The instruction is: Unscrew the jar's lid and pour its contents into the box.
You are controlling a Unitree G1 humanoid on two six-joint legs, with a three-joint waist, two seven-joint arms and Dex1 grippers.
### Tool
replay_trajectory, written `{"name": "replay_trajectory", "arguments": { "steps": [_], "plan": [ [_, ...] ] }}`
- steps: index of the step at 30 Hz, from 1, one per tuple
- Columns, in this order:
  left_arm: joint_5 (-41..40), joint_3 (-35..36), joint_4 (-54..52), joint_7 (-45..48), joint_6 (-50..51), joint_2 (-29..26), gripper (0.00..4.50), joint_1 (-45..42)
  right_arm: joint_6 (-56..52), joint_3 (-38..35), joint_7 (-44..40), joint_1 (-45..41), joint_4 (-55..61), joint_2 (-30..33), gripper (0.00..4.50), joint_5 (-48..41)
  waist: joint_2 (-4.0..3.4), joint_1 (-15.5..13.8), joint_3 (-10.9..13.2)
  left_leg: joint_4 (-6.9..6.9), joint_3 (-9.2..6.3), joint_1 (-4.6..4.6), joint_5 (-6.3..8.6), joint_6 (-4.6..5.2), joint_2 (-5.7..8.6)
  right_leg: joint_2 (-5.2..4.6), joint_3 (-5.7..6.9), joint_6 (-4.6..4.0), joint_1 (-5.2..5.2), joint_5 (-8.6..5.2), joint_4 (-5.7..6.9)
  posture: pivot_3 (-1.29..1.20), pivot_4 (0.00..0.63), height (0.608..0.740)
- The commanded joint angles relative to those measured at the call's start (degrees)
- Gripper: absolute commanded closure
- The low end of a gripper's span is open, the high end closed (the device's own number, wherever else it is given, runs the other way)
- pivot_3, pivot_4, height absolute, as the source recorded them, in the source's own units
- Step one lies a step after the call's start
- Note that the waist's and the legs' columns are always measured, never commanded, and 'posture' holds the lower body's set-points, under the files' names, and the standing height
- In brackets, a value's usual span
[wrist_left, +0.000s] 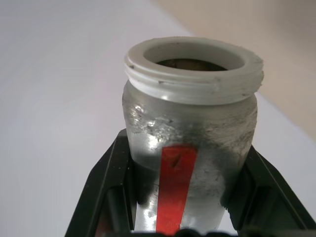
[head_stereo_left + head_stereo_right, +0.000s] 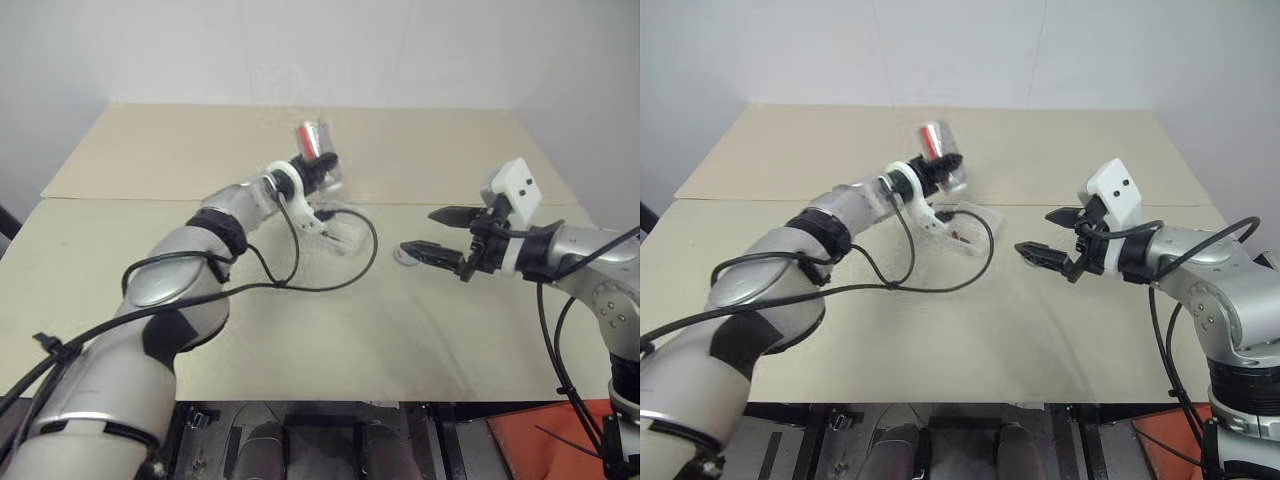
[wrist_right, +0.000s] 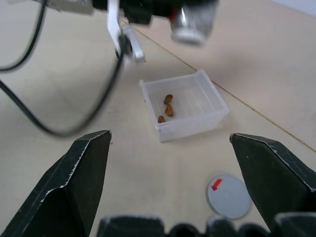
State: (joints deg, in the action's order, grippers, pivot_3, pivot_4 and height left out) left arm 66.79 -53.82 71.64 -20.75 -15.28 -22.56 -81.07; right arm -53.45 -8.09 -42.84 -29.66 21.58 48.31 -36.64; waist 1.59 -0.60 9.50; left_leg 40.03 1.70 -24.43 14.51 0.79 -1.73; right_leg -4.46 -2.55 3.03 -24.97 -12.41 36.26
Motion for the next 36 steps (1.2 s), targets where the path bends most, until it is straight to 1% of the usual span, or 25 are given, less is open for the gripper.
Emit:
{"name": "replay_trajectory", "arguments": {
  "steps": [1,3,5,7,9,10,11,13,15,18,20,24,29,33,36],
  "plan": [
    [-10.62,9.59,-4.69,5.44,-2.85,-3.14,2.57,2.8,3.18,-0.02,-1.72,-1.67,-1.23,1.13,0.03,1.31,-0.01,0.01,0.0,0.0,0.01,0.0,0.0,0.0,0.0,0.0,0.0,0.0,0.0,0.0,0.04,0.0,0.15,0.74],
    [-20.61,17.96,-8.11,12.87,-3.83,-3.62,2.57,6.56,3.9,0.62,-2.5,-2.39,-2.39,1.09,0.03,1.85,-0.01,-0.05,-0.01,0.01,0.01,0.0,0.0,0.0,-0.01,-0.01,0.0,0.0,0.0,0.0,0.08,0.0,0.15,0.74],
    [-29.27,25.36,-12.85,19.55,-2.67,-3.8,2.57,10.72,4.44,1.2,-3.23,-3.06,-3.42,1.05,0.03,2.43,-0.02,-0.13,-0.01,0.02,0.02,0.01,-0.01,-0.02,-0.03,-0.01,0.0,-0.01,0.01,0.01,0.11,0.0,0.15,0.74],
    [-42.67,35.08,-20.99,30.5,3.83,-2.0,2.57,15.98,4.88,1.79,-3.85,-3.63,-4.2,1.06,0.03,2.88,-0.02,-0.13,-0.01,0.08,0.01,0.0,-0.02,-0.02,-0.03,-0.01,0.03,-0.01,0.01,0.01,0.17,0.0,0.15,0.74],
    [-53.76,43.13,-30.04,38.73,13.66,0.04,2.57,20.4,5.14,2.16,-4.34,-4.15,-4.82,1.04,0.03,3.11,-0.02,-0.11,-0.01,0.18,0.01,-0.03,-0.01,-0.02,-0.07,-0.01,0.04,-0.01,0.01,0.0,0.25,0.0,0.15,0.74],
    [-57.59,45.97,-34.26,41.25,18.07,0.69,2.57,22.37,5.22,2.3,-4.55,-4.42,-5.11,1.0,0.03,3.2,-0.02,-0.09,-0.01,0.24,0.0,-0.05,-0.01,-0.02,-0.07,-0.01,0.05,-0.01,0.0,0.0,0.29,0.0,0.15,0.74],
    [-59.77,47.68,-37.49,42.85,21.32,1.08,2.57,23.77,5.28,2.36,-4.74,-4.6,-5.35,0.99,0.03,3.29,-0.02,0.01,-0.01,0.27,-0.02,-0.06,-0.01,-0.02,-0.08,0.0,0.06,-0.01,0.0,0.0,0.32,0.0,0.15,0.74],
    [-65.95,52.29,-45.02,44.14,28.39,2.86,2.57,27.95,5.13,2.32,-4.94,-5.26,-5.8,0.62,0.03,3.11,-0.03,0.16,-0.02,0.27,-0.03,-0.03,-0.01,-0.01,-0.09,0.02,0.04,-0.01,0.0,0.0,0.34,0.0,0.15,0.74],
    [-70.46,55.73,-50.46,44.12,33.77,4.51,2.57,31.37,5.13,2.27,-5.04,-5.82,-6.16,0.4,0.03,3.01,-0.05,0.28,-0.03,0.27,-0.03,0.04,-0.01,-0.01,-0.09,0.02,0.0,-0.01,0.02,0.0,0.39,0.0,0.15,0.74],
    [-74.09,59.08,-54.56,42.99,36.76,6.54,2.57,35.66,5.39,2.28,-4.81,-6.16,-6.4,-0.07,0.03,3.08,-0.05,0.35,-0.03,0.27,-0.03,0.14,-0.01,-0.01,-0.09,0.02,-0.01,-0.01,0.09,0.0,0.4,0.0,0.15,0.74],
    [-75.41,59.87,-55.97,42.9,37.0,7.39,2.57,37.89,5.39,2.12,-4.7,-6.15,-6.27,-0.25,0.03,2.99,-0.05,0.38,-0.04,0.26,-0.05,0.18,-0.01,-0.01,-0.09,0.03,-0.01,-0.01,0.13,0.0,0.4,0.0,0.15,0.74],
    [-75.24,59.38,-56.45,42.87,32.3,8.61,2.57,42.11,5.36,1.64,-4.44,-5.65,-5.52,-0.28,0.03,2.75,-0.05,0.23,-0.04,0.27,-0.05,0.18,-0.01,-0.01,-0.07,0.02,-0.01,-0.01,0.16,0.0,0.37,0.0,0.15,0.74],
    [-75.71,59.19,-54.74,44.51,25.97,9.56,2.57,44.74,4.68,0.5,-3.97,-4.94,-4.35,-0.75,0.03,1.44,-0.05,-0.09,-0.04,0.27,-0.05,0.18,-0.01,-0.01,-0.06,0.0,-0.01,-0.02,0.18,0.0,0.36,0.0,0.15,0.74],
    [-75.53,58.53,-53.45,45.17,23.24,9.61,2.57,45.87,4.54,0.35,-3.97,-4.66,-3.62,-0.67,0.03,0.87,-0.06,-0.02,-0.04,0.26,-0.05,0.22,-0.01,0.0,-0.06,0.01,-0.01,-0.02,0.22,0.0,0.34,0.0,0.15,0.74],
    [-75.21,58.51,-51.8,44.77,23.01,9.47,2.57,46.31,4.58,0.66,-3.84,-4.56,-3.35,-0.87,0.03,0.79,-0.06,-0.02,-0.04,0.26,-0.05,0.22,0.0,0.0,-0.06,0.01,-0.01,-0.02,0.24,0.0,0.31,0.0,0.15,0.74]
  ]
}}
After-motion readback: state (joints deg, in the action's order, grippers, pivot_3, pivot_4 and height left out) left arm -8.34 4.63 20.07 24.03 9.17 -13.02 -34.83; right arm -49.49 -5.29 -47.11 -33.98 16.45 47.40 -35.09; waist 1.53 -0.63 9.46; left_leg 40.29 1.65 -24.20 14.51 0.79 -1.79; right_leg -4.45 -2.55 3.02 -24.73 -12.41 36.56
